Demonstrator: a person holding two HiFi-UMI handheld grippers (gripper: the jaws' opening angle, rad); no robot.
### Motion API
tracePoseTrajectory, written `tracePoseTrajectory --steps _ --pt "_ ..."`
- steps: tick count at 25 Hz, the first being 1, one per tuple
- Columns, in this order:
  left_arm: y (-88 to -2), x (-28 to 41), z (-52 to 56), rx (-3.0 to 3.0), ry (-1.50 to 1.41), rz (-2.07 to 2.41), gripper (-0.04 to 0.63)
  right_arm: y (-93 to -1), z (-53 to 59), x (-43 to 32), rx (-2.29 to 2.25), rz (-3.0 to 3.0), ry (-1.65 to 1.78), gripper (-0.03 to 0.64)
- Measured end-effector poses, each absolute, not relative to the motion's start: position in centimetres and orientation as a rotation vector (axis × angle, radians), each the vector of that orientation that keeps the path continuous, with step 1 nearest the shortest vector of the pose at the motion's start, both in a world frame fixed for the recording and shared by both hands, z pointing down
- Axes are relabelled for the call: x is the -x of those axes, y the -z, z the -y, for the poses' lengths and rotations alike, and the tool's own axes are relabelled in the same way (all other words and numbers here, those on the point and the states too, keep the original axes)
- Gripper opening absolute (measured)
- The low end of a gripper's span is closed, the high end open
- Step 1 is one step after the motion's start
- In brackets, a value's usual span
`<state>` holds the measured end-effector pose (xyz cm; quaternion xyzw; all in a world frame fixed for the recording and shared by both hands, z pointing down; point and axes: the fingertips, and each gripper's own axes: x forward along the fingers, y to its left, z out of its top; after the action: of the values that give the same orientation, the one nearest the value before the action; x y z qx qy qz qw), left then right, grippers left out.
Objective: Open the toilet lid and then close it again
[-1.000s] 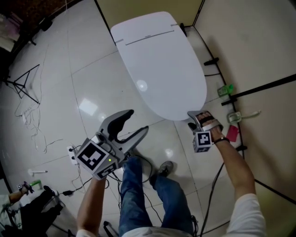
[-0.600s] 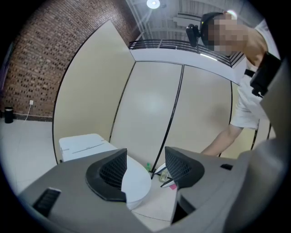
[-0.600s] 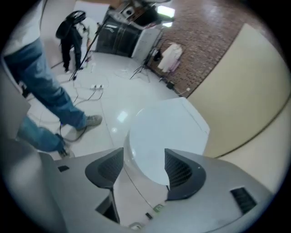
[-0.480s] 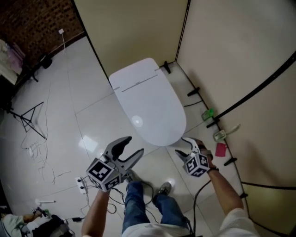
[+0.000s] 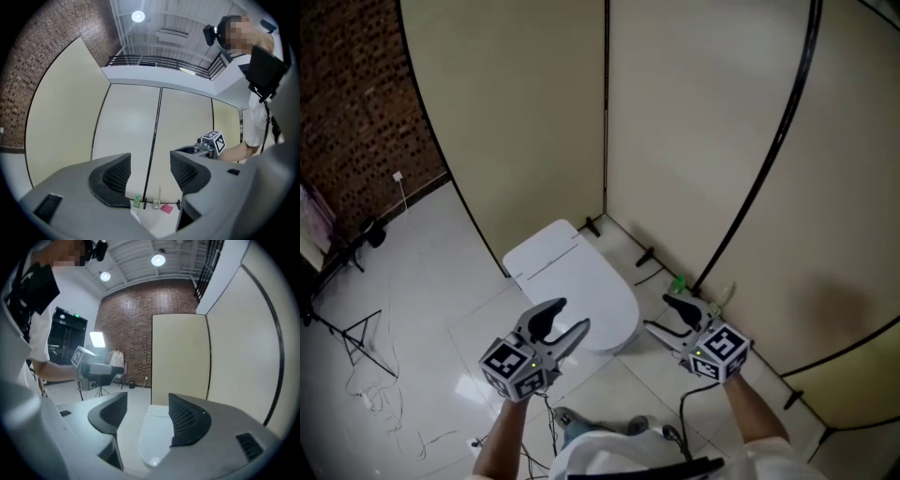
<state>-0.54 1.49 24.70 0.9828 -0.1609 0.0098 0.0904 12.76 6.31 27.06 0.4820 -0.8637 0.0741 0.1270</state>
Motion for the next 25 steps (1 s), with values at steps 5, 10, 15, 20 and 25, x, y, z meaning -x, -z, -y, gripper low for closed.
tracePoseTrajectory --steps 5,10,15,20,25 --pt "-21.0 -0.9 -3.2 -3.016 0.007 0.408 0.258 -23.9 -7.9 -13.9 -1.574 2.601 -0.292 0.277" --pt "-22.3 -2.2 -4.9 -3.001 0.009 0.409 0.258 -26.4 -9.2 -15.1 -1.635 2.526 -0.316 0.225" --pt "-23.0 -2.4 -6.4 -3.005 -0.027 0.417 0.258 -27.2 -9.9 -15.2 -1.609 2.537 -0.352 0.217" --pt "-23.2 -1.4 -7.5 -2.999 -0.022 0.451 0.258 -28.1 -10.9 -14.4 -1.593 2.522 -0.379 0.196" --pt "-23.5 -1.0 -8.1 -3.002 -0.031 0.468 0.258 -28.8 -11.2 -13.8 -1.566 2.522 -0.388 0.196"
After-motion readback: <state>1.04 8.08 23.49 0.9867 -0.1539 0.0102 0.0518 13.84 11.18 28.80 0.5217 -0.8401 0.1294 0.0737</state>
